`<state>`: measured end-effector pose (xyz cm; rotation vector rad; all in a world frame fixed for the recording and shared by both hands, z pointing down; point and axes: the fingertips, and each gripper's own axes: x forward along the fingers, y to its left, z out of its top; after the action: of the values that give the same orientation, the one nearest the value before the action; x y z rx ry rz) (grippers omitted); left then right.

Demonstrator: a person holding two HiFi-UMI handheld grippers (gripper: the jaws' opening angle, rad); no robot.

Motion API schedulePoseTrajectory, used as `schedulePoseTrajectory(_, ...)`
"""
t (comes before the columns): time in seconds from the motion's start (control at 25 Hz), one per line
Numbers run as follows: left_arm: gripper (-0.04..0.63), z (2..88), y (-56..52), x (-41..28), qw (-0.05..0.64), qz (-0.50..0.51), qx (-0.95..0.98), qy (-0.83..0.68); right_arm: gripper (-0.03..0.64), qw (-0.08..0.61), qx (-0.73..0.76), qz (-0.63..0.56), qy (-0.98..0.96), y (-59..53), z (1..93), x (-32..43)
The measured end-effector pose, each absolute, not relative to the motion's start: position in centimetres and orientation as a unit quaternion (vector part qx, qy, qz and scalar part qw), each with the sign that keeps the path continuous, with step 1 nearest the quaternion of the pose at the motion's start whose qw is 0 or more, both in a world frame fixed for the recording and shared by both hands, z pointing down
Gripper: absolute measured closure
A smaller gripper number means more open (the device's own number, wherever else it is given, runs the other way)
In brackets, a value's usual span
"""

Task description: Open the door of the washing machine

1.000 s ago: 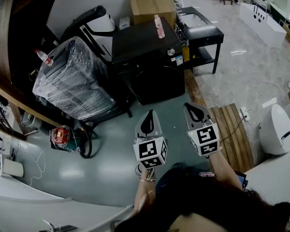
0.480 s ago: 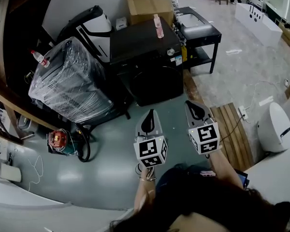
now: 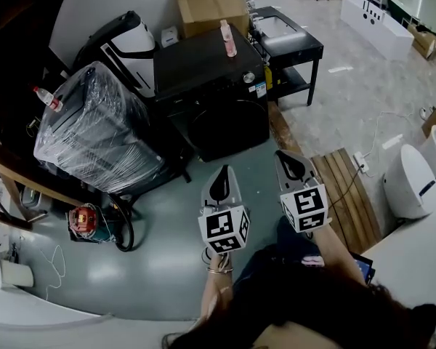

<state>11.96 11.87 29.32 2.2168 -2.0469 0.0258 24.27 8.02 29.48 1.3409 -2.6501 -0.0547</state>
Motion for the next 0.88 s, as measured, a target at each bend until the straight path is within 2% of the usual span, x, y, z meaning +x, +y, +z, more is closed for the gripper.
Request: schedulePoseTrajectory(0.88,0.583,30.7,-5.2,17.8,0.070,0.041,0.742,-0.665,0.617,0.093,0.430,0.021,-0.898,-7.7,31.6,27.1)
